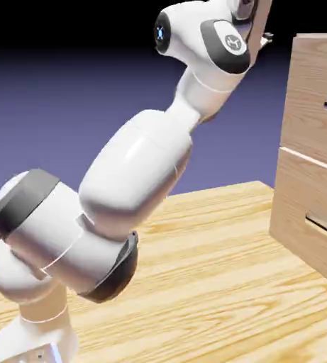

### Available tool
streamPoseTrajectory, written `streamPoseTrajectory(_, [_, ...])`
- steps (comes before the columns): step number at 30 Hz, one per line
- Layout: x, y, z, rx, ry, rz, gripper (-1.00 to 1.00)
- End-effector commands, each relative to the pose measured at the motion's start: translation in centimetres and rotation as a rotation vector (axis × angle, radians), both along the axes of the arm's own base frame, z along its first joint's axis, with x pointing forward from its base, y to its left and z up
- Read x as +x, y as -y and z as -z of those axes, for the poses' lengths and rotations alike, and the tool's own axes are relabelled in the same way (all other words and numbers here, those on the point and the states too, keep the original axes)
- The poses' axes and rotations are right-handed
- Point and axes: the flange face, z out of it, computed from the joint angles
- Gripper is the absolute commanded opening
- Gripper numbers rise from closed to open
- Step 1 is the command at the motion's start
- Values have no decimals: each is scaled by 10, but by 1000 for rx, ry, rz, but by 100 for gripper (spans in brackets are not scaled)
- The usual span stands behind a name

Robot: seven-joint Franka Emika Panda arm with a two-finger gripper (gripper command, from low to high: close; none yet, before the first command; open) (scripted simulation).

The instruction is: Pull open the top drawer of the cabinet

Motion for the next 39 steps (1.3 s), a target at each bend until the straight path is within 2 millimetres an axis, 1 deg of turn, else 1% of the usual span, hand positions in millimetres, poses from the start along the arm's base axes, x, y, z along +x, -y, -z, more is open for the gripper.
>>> streamPoseTrajectory(1, [14,1,9,-14,-1,14,0])
streamPoseTrajectory(4, [58,-1,40,-64,-12,54,0])
streamPoseTrajectory(7, [103,-11,78,-124,-31,92,0])
streamPoseTrajectory(10, [146,-30,121,-197,-56,126,0])
streamPoseTrajectory(14, [198,-70,188,-315,-92,162,0])
streamPoseTrajectory(15, [201,-73,193,-324,-94,164,0])
streamPoseTrajectory(16, [201,-73,193,-324,-94,164,0])
streamPoseTrajectory(23, [250,-73,193,-324,-94,164,0])
streamPoseTrajectory(24, [251,-73,193,-324,-94,164,0])
streamPoseTrajectory(25, [251,-73,193,-324,-94,164,-100])
streamPoseTrajectory(26, [251,-73,193,-324,-94,164,-100])
streamPoseTrajectory(30, [225,-73,193,-324,-94,164,-100])
streamPoseTrajectory(34, [195,-73,193,-324,-94,164,-100])
streamPoseTrajectory(39, [153,-73,193,-324,-94,164,-100])
